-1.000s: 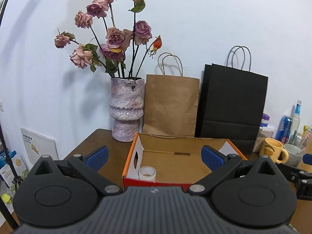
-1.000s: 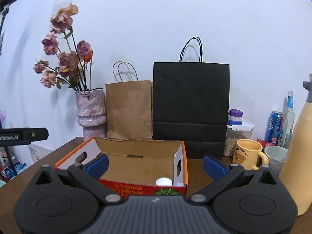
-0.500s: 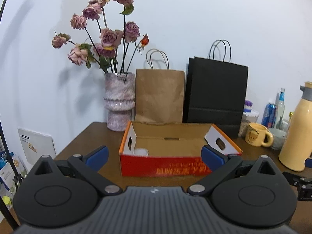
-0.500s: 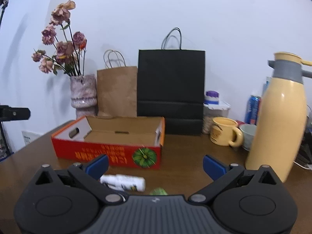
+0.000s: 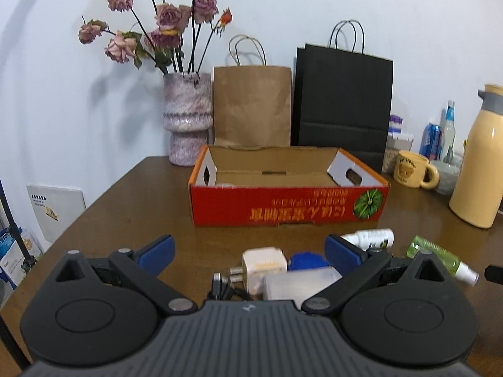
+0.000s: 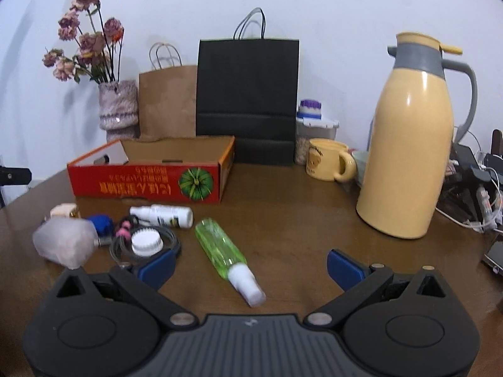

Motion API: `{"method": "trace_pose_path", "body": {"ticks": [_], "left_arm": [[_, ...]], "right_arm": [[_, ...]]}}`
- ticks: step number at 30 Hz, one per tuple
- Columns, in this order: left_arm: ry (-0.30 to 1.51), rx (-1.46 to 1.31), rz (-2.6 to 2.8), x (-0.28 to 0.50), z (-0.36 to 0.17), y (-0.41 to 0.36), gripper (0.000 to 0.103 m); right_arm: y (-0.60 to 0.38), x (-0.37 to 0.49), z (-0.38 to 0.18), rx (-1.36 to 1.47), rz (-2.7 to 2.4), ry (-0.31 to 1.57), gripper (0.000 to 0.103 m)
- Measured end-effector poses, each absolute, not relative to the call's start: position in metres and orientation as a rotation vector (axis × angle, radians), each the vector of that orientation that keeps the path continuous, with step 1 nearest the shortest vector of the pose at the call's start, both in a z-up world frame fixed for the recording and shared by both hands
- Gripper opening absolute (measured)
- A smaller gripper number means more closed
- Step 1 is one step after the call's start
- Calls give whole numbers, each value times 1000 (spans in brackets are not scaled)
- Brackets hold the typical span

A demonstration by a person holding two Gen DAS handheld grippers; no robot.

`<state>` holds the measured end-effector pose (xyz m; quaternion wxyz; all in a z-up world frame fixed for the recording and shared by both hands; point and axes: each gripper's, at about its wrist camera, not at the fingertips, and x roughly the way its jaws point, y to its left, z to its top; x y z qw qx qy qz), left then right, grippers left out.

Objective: Organize rigid objects
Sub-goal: 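Withdraw both grippers from the box toward the remaining objects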

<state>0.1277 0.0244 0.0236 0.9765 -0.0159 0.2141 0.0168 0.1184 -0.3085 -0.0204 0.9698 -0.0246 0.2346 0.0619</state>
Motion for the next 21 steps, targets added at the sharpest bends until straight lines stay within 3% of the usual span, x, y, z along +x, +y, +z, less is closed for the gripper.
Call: {"method": "trace_pose_path", "body": {"ticks": [13, 19, 21], "left_arm": [[494, -86, 56, 141, 6, 40, 103], [499, -86, 59, 143, 5, 40, 103], [499, -91, 61, 143, 4, 41, 103]], "right_arm": [[-294, 171, -50, -93, 164, 584, 103], [-290, 202, -56, -88, 188, 578, 93], [-286, 212, -59, -96, 196, 613, 85]]}}
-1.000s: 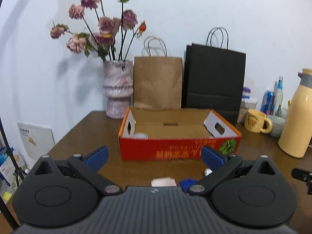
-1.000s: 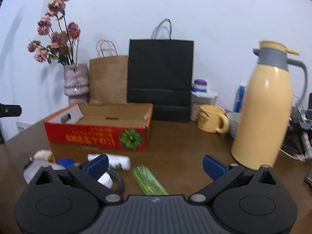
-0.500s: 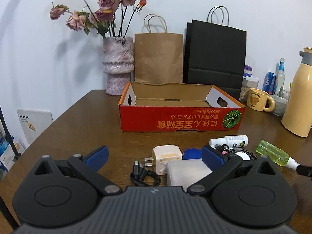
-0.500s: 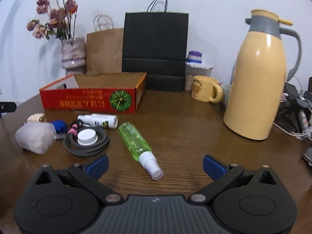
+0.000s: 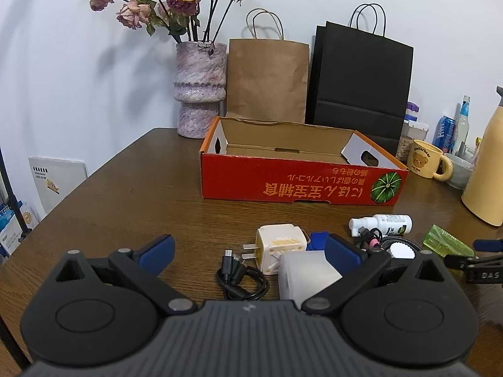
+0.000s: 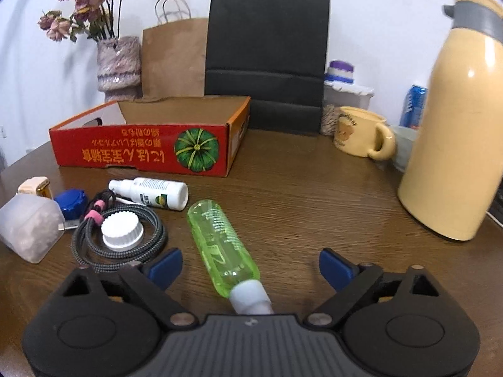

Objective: Organize rigid objects
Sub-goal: 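Withdraw both grippers from the box toward the remaining objects, then grasp the green spray bottle with the right gripper while the left gripper grasps the white container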

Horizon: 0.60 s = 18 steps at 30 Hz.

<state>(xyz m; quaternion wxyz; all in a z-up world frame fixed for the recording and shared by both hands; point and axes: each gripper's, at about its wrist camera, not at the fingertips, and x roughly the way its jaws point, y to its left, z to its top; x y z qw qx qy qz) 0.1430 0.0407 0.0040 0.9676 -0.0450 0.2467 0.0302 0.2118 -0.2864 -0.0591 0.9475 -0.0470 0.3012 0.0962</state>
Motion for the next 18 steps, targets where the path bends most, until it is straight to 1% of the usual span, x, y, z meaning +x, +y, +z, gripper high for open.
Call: {"method": "trace_pose_path", "body": {"ticks": [1, 4, 5, 6, 8, 13, 18], "left_arm": [[499, -93, 62, 143, 4, 41, 103], [502, -92, 63, 144, 3, 40, 103], [502, -92, 64, 144, 3, 40, 103], [502, -92, 65, 144, 3, 40, 103], [503, -92, 68, 145, 2, 40, 103], [504, -91, 71, 145, 1, 40, 103], [504, -91, 74, 147, -2, 39, 103]], "right_arm": [[-286, 215, -60, -95, 203, 629, 82], [-285, 220, -62, -72, 235, 642, 66], [-285, 220, -62, -66, 245, 639, 54], [-284, 218, -61, -66, 259, 634, 38], [-282, 215, -61, -89, 247, 624, 31], [-285, 209, -59, -82, 224, 611, 30], [-288, 199, -54, -77, 164, 552, 30]]}}
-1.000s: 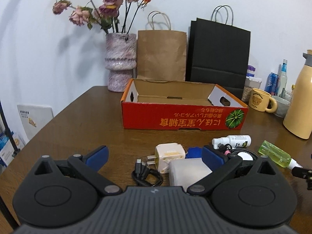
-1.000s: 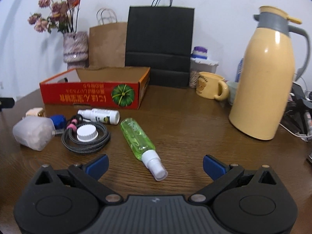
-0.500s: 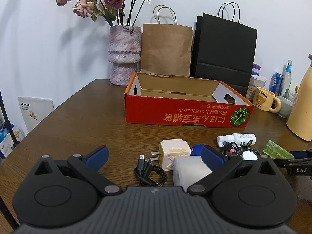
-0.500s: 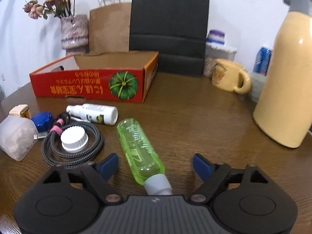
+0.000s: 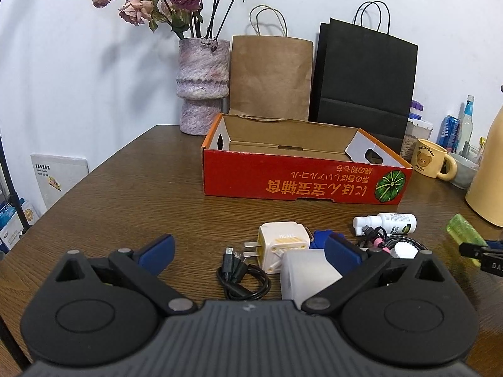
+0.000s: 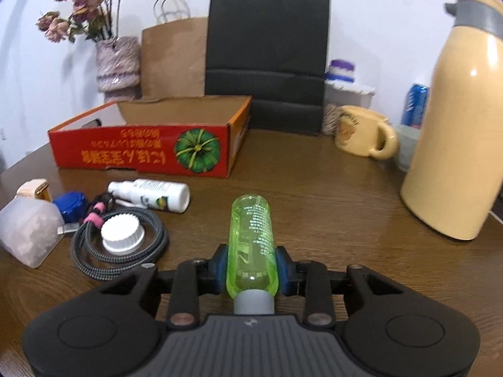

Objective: Organize rigid objects
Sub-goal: 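Grasp the green spray bottle with the right gripper while the left gripper grasps the white container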

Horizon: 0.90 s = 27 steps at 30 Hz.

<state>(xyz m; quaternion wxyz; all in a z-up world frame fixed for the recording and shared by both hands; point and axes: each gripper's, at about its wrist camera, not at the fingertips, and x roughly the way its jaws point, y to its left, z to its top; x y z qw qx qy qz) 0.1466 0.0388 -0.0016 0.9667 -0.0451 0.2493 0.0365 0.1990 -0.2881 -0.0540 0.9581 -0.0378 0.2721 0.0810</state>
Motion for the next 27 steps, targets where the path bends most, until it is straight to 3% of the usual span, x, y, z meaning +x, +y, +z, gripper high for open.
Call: {"method": "trace_pose_path", "body": {"ticks": [27], "left_arm": [[621, -22, -1, 169, -25, -29, 103]], "right_arm": [[-266, 161, -42, -49, 182, 444, 30]]}}
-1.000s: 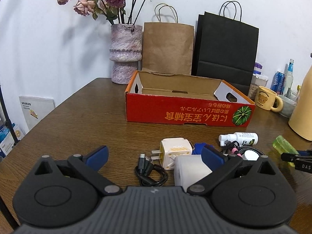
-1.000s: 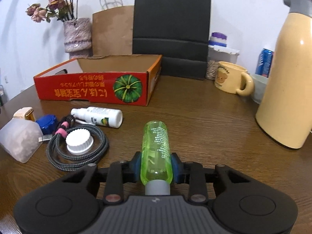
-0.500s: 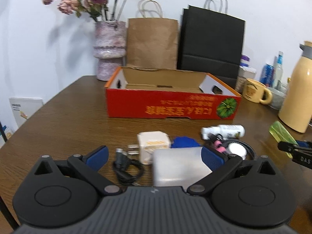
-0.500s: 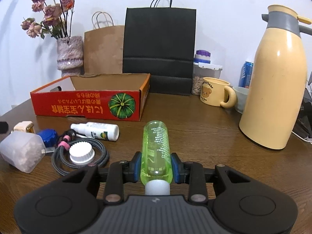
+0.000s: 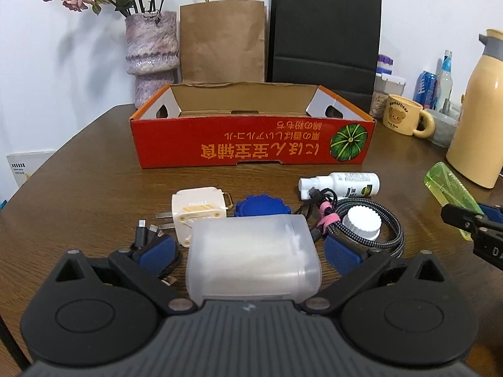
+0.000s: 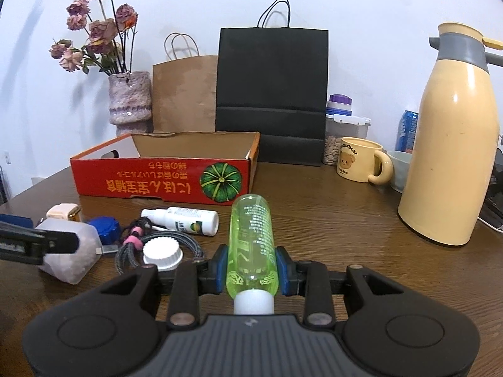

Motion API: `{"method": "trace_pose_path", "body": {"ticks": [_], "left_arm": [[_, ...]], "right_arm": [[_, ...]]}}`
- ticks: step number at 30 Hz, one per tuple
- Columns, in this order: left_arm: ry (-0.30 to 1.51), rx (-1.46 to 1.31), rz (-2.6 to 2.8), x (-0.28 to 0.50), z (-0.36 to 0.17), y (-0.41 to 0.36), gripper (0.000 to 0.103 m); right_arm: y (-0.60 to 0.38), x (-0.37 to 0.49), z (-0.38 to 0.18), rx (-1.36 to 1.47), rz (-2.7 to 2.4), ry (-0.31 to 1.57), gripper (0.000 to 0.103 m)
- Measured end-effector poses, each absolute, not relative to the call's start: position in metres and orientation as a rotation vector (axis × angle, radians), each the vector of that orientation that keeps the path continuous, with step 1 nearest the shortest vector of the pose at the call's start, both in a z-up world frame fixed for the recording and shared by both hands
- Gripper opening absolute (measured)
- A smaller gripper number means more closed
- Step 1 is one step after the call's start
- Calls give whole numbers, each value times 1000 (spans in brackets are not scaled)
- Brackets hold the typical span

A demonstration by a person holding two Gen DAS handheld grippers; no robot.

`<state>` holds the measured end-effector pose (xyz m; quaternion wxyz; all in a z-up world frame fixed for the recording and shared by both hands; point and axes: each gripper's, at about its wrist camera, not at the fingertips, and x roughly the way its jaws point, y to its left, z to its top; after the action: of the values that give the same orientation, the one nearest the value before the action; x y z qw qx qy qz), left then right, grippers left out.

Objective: Organize rigid objects
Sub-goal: 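Grasp the green spray bottle with the right gripper while the left gripper grasps the white container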

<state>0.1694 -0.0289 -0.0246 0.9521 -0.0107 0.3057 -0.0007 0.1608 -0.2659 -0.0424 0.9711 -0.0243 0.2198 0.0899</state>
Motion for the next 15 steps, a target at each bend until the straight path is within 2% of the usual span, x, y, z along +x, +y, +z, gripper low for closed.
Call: {"method": "trace_pose_path", "body": {"ticks": [8, 10, 12, 15], "left_arm": [[629, -12, 31, 175, -34, -27, 102], [628, -10, 25, 176, -34, -27, 97], [617, -19, 4, 173, -34, -28, 87], [599, -4, -1, 170, -34, -30, 85]], "right_arm": [[-266, 161, -43, -52, 174, 444, 30], [-266, 161, -43, -53, 175, 445, 30], [-266, 161, -43, -54, 173, 447, 30], [-266, 161, -44, -59, 170, 449, 30]]}}
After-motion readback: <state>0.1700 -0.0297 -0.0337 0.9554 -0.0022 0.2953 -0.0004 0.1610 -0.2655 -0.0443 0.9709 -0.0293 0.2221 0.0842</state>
